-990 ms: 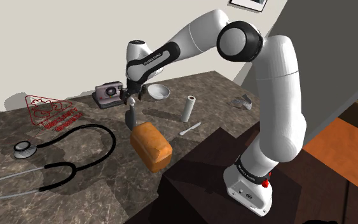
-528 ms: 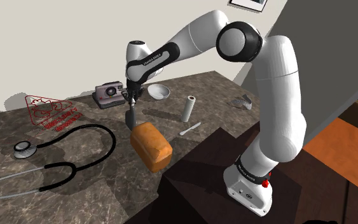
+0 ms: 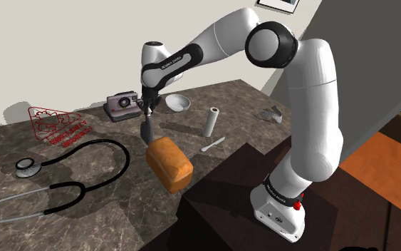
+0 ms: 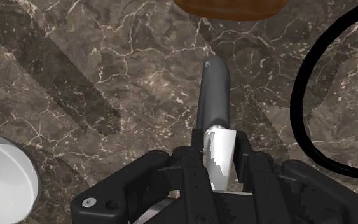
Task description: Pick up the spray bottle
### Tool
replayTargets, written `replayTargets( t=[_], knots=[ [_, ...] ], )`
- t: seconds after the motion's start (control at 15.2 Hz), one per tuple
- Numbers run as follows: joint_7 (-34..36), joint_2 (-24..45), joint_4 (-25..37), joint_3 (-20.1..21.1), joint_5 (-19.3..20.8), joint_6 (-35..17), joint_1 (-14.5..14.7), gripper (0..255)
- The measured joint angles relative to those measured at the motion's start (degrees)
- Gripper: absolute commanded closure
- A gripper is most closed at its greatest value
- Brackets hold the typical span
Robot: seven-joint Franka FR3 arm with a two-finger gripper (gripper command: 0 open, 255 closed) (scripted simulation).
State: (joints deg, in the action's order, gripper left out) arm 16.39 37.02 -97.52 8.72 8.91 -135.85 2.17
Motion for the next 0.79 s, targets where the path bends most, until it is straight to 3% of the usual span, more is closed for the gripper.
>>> replayTargets(
  t=[0.79],
  knots=[
    [-0.83,-5.61,0.67,0.85,-1.18,6.23,-0.57,255]
  ],
)
